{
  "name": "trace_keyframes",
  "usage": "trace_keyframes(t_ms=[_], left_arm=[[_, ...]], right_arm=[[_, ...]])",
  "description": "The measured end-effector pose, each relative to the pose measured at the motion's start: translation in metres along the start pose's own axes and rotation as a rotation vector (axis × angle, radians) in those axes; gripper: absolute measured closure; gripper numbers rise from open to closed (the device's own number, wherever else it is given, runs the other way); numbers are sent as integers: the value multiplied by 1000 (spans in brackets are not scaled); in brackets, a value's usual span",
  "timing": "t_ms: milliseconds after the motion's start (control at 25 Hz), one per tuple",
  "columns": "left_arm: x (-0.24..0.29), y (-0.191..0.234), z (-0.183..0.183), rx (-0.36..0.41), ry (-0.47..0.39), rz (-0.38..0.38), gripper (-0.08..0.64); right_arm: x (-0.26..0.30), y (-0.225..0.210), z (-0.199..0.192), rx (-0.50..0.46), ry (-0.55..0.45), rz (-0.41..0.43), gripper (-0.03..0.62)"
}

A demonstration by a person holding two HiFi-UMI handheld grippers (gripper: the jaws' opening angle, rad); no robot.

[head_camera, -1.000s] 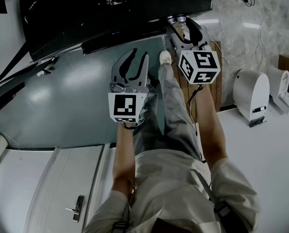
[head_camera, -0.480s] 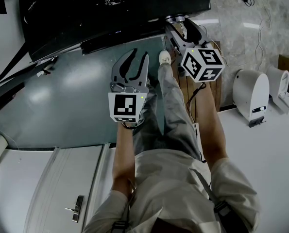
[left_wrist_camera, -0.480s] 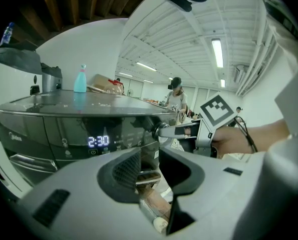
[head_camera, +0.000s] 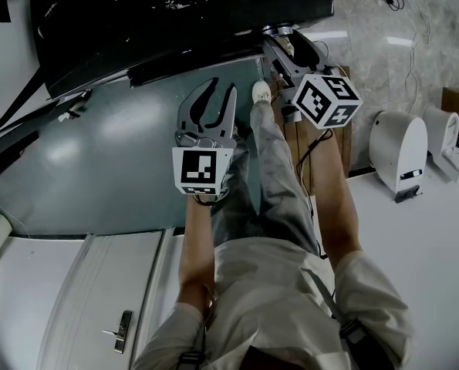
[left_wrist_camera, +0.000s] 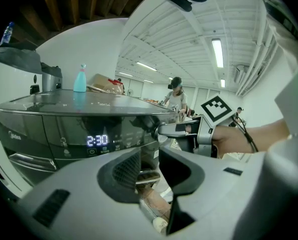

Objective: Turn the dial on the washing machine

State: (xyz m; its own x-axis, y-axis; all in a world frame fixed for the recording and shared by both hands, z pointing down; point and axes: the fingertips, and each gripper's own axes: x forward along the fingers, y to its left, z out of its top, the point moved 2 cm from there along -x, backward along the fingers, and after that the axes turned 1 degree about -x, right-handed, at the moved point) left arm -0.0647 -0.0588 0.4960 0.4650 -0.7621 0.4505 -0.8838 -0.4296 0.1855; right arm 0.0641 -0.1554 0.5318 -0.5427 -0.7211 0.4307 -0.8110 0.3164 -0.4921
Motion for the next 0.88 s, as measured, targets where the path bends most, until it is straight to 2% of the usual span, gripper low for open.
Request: trace_keyframes(t_ms=[520,880], left_arm=[[2,0,-1,-5,1,-2,440],[2,0,-1,-5,2,-5,440]], right_arm=[[1,-4,0,187,-22,77,322],[1,-5,0,268,-34,106,322]])
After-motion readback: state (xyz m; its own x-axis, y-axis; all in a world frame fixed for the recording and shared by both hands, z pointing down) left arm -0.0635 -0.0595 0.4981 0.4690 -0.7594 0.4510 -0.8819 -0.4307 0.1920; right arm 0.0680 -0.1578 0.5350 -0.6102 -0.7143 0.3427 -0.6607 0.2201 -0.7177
